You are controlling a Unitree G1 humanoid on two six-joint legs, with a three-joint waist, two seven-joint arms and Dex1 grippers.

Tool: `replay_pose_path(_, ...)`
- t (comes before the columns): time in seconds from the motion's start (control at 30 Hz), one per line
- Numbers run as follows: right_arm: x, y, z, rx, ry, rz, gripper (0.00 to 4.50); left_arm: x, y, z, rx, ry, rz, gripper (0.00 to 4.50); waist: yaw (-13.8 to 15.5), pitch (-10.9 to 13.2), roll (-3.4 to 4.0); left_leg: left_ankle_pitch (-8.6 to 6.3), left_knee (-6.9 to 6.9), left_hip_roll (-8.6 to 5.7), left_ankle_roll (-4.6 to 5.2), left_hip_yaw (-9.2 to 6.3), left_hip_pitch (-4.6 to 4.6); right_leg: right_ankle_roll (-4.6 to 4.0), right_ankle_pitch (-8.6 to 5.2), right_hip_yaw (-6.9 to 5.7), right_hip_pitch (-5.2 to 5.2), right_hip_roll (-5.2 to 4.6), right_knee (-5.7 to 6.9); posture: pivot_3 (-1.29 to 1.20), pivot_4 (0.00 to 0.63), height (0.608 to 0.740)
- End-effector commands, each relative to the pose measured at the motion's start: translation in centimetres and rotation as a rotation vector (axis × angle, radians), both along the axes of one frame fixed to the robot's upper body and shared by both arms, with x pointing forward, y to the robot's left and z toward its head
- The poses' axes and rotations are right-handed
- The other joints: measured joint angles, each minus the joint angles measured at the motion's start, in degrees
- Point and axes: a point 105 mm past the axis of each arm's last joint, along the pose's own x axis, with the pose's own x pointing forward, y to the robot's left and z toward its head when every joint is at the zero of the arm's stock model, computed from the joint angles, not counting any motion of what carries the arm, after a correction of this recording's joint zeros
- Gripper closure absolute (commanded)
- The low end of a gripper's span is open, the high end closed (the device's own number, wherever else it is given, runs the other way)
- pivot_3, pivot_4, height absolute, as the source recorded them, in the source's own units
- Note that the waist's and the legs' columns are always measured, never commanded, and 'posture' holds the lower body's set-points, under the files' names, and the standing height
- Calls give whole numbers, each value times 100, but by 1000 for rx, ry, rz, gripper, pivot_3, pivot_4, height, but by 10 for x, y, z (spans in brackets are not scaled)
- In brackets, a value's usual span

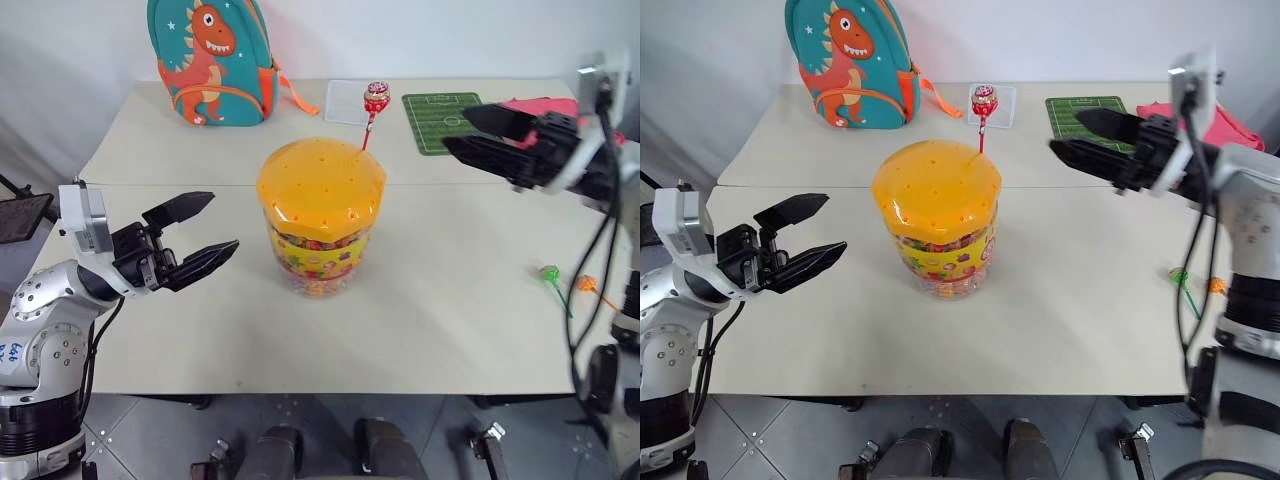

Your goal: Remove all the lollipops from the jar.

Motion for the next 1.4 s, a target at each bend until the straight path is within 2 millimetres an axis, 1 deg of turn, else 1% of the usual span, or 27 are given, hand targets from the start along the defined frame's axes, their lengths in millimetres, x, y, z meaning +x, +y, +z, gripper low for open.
replay_pose_path(0.03, 2, 17, 11, 1, -31, 0, 30, -6, -5, 6, -3, -36, -20, 0, -13, 0, 0, 0, 1, -1, 0, -4, 0, 0, 0, -1, 0, -1, 15, 0, 150, 740)
replay_pose_path(0.13, 6, 34, 9, -2, -22, 18, 30, -6, -6, 4, 3, -30, -26, 0, -40, 0, 0, 0, 4, -7, 0, -10, -1, 0, 0, -5, 0, -5, 21, 0, 150, 740)
replay_pose_path(0.23, 6, 55, 5, -14, -8, 56, 30, -5, -8, 4, 10, -33, -34, 0, -69, -1, -2, 0, 1, -6, 0, -10, 0, 0, 0, -7, -2, -4, 24, 0, 150, 740)
replay_pose_path(0.3, 8, 59, 4, -16, 3, 56, 30, -4, -9, 6, 12, -39, -35, 0, -115, -1, -2, 1, 0, -5, -1, -11, 0, 0, 0, -10, -6, -3, 32, 0, 150, 740)
replay_pose_path(0.33, 10, 60, 4, -12, 6, 46, 202, -5, -9, 6, 13, -41, -34, 0, -149, -1, -2, 1, -1, -5, -1, -12, 0, 0, 0, -10, -8, -4, 36, 0, 150, 740)
replay_pose_path(0.4, 13, 60, 4, -7, 10, 34, 609, -5, -9, 7, 11, -43, -33, 0, -171, -1, -2, 1, -1, -6, -1, -15, 0, 0, 0, -12, -9, -5, 40, 0, 150, 740)
replay_pose_path(0.43, 13, 61, 4, -5, 8, 33, 931, -5, -9, 7, 11, -42, -32, 0, -183, -1, -2, 1, -1, -7, -1, -16, 0, 0, 0, -13, -9, -6, 41, 0, 150, 740)
replay_pose_path(0.47, 13, 61, 5, -4, 7, 33, 1355, -5, -9, 7, 10, -42, -32, 0, -188, -1, -2, 1, -1, -8, -1, -16, 0, -1, 0, -13, -9, -6, 41, 0, 150, 740)
replay_pose_path(0.53, 12, 62, 6, 6, 10, 45, 1840, -5, -9, 6, 12, -42, -30, 0, -197, -1, -2, 1, -2, -7, -1, -16, 0, -1, 0, -14, -10, -6, 41, 0, 150, 740)
replay_pose_path(0.67, 11, 61, 10, 22, -2, 50, 3163, -5, -10, 7, 12, -44, -33, 0, -206, -1, -2, 1, -4, -6, -2, -16, 0, -1, 0, -14, -12, -5, 41, 0, 150, 740)
replay_pose_path(0.77, 10, 55, 18, 49, -25, 53, 4218, -4, -11, 8, 13, -45, -39, 0, -203, -1, -2, 1, -5, -7, -2, -16, 0, -1, 0, -14, -12, -5, 42, 0, 150, 740)
replay_pose_path(0.8, 9, 50, 31, 109, -49, 57, 4469, -4, -12, 8, 11, -45, -47, 0, -202, -1, -2, 1, -4, -7, -2, -16, 0, -1, 0, -14, -12, -5, 42, 0, 150, 740)
replay_pose_path(0.83, 3, 42, 48, 188, -96, 77, 4469, -3, -14, 9, 16, -64, -55, 0, -202, -1, -2, 1, -4, -7, -1, -16, 0, -1, 0, -13, -12, -5, 41, 0, 150, 740)
replay_pose_path(0.87, -2, 35, 60, 244, -129, 91, 4469, -2, -15, 10, 20, -79, -61, 0, -187, -1, -2, 1, -3, -7, -1, -16, -1, -1, 0, -13, -12, -6, 42, 0, 150, 740)
replay_pose_path(0.9, -6, 28, 67, 269, -166, 97, 4469, -3, -18, 9, 24, -79, -80, 0, -174, -1, -2, 1, -1, -8, -1, -17, -5, 0, 0, -15, -12, -6, 40, 0, 150, 740)
replay_pose_path(0.97, -12, 18, 74, 307, -184, 110, 4469, -5, -21, 7, 55, -77, -112, 0, -175, -2, -4, 1, 1, -10, -1, -24, -6, -1, 0, -22, -11, -8, 42, 0, 150, 740)
replay_pose_path(1.07, -11, 3, 78, 314, -165, 67, 4469, -7, -24, 5, 76, -71, -143, 0, -190, -4, -6, -1, -3, -10, 0, -28, -5, -2, 1, -29, -8, -10, 40, 0, 150, 740)
replay_pose_path(1.1, -6, -18, 76, 232, -174, -33, 4469, -12, -30, 0, 124, -68, -185, 0, -191, -3, -6, -1, -3, -11, 0, -27, -5, -2, 1, -28, -9, -11, 39, 0, 150, 740)
replay_pose_path(1.13, -4, -33, 75, 171, -179, -105, 4469, -16, -33, -4, 159, -65, -215, 0, -189, -4, -6, 0, -4, -11, 0, -24, -6, -2, 1, -28, -10, -11, 37, 0, 150, 740)
replay_pose_path(1.17, 6, -61, 60, 9, -117, -257, 4469, -21, -37, -11, 206, -61, -251, 0, -166, -2, -4, 0, -7, -9, 0, -24, -8, -2, 1, -27, -11, -11, 33, 0, 150, 740)
replay_pose_path(1.2, 10, -83, 49, -102, -63, -363, 4469, -24, -40, -15, 235, -58, -273, 0, -140, -2, -3, -1, -6, -11, 0, -25, -12, -2, 1, -27, -12, -12, 30, 0, 150, 740)
replay_pose_path(1.27, 11, -125, 25, -301, 60, -531, 4469, -28, -42, -19, 255, -56, -291, 0, -66, -2, -3, -1, -14, -16, 4, -25, -14, -3, 1, -23, -15, -17, 25, 0, 150, 740)
replay_pose_path(1.3, 8, -139, 18, -364, 83, -572, 4469, -29, -42, -20, 253, -54, -292, 0, -50, -2, -4, -2, -21, -16, 5, -20, -15, -3, 1, -18, -15, -17, 10, 0, 150, 740)
replay_pose_path(1.33, 6, -149, 13, -407, 98, -595, 4469, -30, -42, -21, 252, -54, -293, 0, -48, -1, -4, -2, -22, -12, 5, -18, -15, -3, 1, -17, -14, -13, 5, 0, 150, 740)
replay_pose_path(1.37, 3, -168, 2, -484, 159, -669, 4469, -31, -43, -23, 261, -51, -301, 0, -66, -1, -4, -3, -22, -11, 5, -14, -15, -2, 1, -14, -14, -13, -4, 0, 150, 740)
replay_pose_path(1.4, 0, -181, -6, -536, 204, -719, 4469, -31, -44, -25, 269, -48, -307, 0, -84, 0, -3, -2, -22, -6, 5, 13, -15, -2, 1, 0, -16, -9, -28, 0, 150, 740)
